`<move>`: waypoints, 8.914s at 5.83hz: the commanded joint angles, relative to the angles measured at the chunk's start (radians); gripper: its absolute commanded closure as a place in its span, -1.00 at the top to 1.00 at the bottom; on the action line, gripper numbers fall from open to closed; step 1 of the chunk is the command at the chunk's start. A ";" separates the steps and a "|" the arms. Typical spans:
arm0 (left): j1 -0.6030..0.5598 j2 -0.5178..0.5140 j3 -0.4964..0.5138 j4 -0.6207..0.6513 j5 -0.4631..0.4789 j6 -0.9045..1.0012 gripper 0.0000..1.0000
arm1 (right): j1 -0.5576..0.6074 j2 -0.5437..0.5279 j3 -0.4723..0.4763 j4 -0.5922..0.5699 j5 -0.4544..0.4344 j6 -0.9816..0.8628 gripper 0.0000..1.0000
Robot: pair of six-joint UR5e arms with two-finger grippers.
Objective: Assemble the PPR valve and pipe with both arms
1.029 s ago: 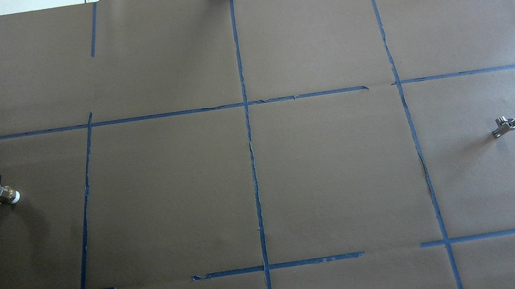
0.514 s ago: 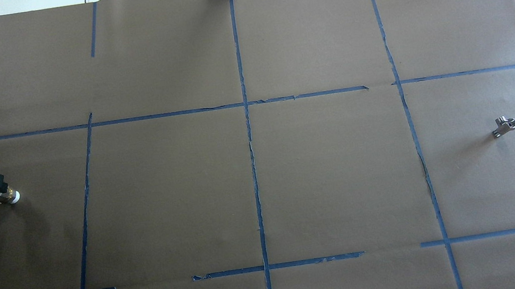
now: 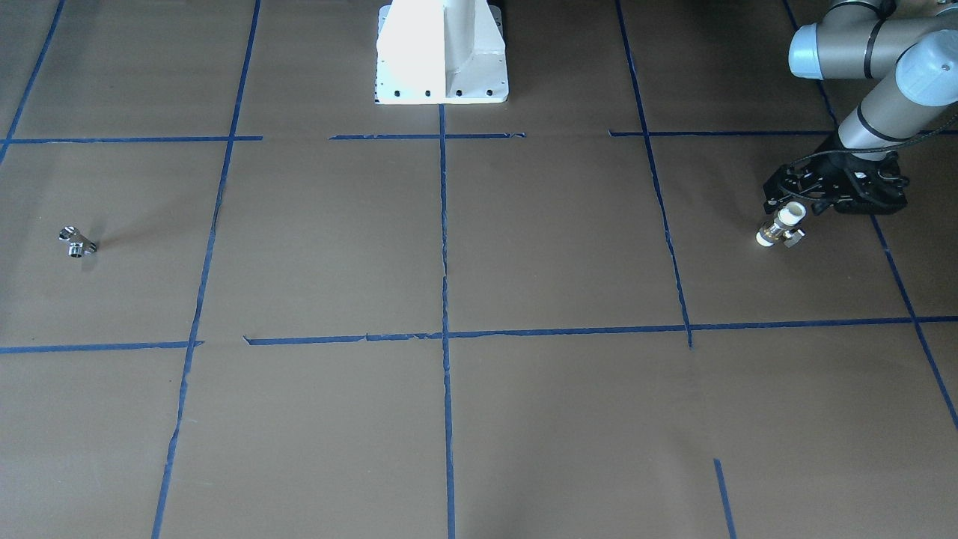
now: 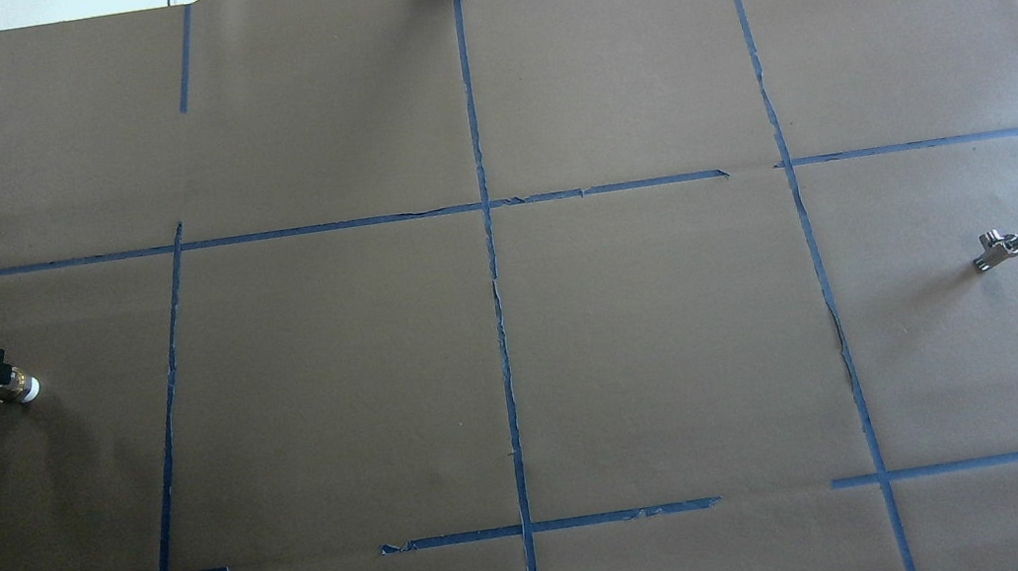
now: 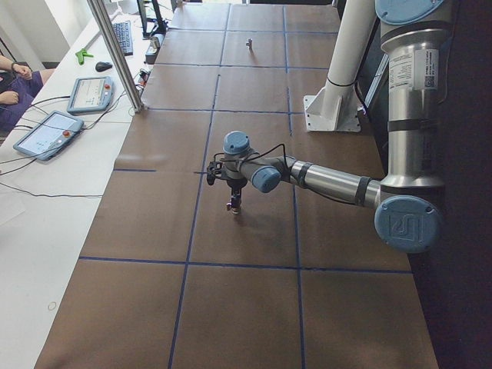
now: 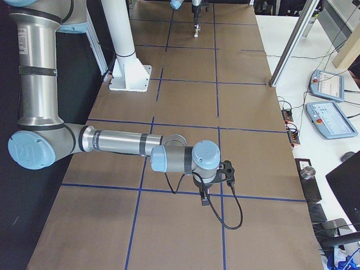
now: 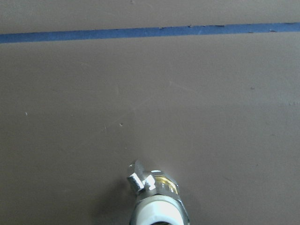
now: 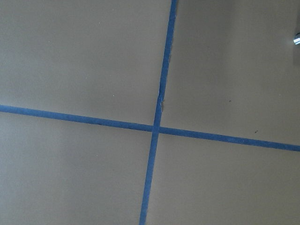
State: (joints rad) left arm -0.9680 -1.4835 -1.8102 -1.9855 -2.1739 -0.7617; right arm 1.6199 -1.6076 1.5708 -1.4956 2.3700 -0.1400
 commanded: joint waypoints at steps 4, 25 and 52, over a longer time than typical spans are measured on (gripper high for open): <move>-0.005 -0.009 -0.067 0.022 -0.004 -0.039 -1.00 | 0.000 0.002 0.000 0.000 0.006 0.003 1.00; 0.217 -0.591 -0.053 0.550 0.116 -0.107 1.00 | -0.035 0.000 0.000 0.020 0.017 0.002 1.00; -0.568 0.098 0.019 0.482 -0.201 0.958 1.00 | -0.670 -0.106 0.191 0.549 -0.304 0.959 -1.00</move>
State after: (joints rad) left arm -1.5355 -1.3845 -1.7930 -1.5044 -2.3757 0.2168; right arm 0.9366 -1.7468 1.7353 -0.8785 2.0605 0.8169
